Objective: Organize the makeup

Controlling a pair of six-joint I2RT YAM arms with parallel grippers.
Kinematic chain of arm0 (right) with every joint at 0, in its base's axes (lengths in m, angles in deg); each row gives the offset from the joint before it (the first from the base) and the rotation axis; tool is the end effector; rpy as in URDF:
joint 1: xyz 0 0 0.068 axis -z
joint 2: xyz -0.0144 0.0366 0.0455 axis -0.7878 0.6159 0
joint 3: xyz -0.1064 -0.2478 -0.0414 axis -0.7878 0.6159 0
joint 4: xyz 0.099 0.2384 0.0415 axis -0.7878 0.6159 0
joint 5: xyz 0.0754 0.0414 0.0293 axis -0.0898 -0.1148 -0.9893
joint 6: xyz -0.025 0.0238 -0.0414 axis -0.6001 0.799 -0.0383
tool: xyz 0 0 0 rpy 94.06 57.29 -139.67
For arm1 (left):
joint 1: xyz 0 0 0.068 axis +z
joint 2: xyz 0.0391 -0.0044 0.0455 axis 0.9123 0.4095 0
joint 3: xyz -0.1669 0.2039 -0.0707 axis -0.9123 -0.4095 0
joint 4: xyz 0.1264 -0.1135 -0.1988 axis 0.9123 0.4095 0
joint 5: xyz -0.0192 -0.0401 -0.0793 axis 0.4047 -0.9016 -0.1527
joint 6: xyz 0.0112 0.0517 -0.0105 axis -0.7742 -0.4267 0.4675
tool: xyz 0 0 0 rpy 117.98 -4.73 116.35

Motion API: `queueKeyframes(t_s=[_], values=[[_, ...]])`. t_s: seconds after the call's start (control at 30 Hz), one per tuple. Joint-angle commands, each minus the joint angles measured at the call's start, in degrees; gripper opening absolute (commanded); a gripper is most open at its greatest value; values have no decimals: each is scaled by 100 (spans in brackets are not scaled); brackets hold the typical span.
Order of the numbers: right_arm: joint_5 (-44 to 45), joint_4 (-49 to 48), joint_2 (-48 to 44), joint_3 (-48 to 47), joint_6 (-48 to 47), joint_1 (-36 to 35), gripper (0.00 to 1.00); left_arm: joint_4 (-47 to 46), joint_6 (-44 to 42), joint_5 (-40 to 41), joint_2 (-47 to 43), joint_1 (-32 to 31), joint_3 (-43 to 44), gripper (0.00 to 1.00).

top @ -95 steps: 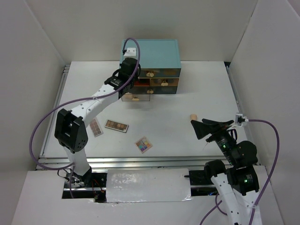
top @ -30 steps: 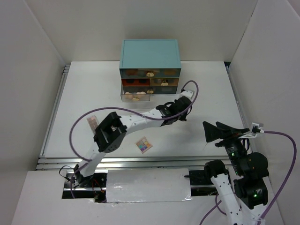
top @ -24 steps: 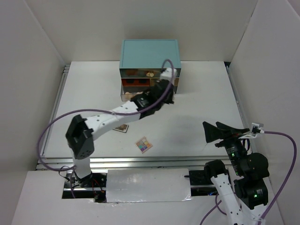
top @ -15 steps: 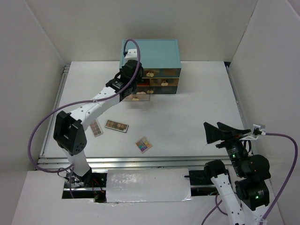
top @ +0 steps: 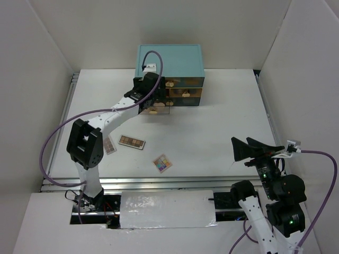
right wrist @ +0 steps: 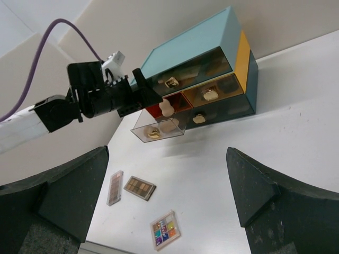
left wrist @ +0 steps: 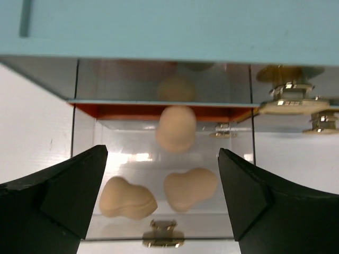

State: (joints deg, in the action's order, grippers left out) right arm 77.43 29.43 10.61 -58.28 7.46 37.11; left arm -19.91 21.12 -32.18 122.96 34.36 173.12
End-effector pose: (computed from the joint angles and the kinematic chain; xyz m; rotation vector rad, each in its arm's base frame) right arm 0.0012 -0.0014 0.3515 0.2520 1.4074 0.6456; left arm 0.3873 -0.2164 0.3069 -0.2099 1.9922 -0.1022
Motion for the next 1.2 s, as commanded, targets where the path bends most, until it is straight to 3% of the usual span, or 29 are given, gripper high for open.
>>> queueKeyframes(t_s=[0.0, 0.27, 0.33, 0.37, 0.47, 1.17], values=[[68, -319, 88, 12, -81, -42, 100, -317, 100, -31, -860, 17, -329, 99], [42, -399, 132, 30, -81, -60, 100, -116, 996, 513, -2057, -290, -1796, 97], [16, -425, 167, 48, -63, -59, 100, -202, 1207, 470, -2233, -352, -2278, 70], [7, -451, 167, 48, -55, -60, 100, -273, 1277, 356, -2260, -360, -2438, 35], [-55, -469, 184, 48, -72, -51, 100, -589, 1392, 136, -2164, -361, -2782, 0], [-133, -609, 219, 258, -90, -51, 100, -1574, 426, -137, -170, -282, -1395, 0]])
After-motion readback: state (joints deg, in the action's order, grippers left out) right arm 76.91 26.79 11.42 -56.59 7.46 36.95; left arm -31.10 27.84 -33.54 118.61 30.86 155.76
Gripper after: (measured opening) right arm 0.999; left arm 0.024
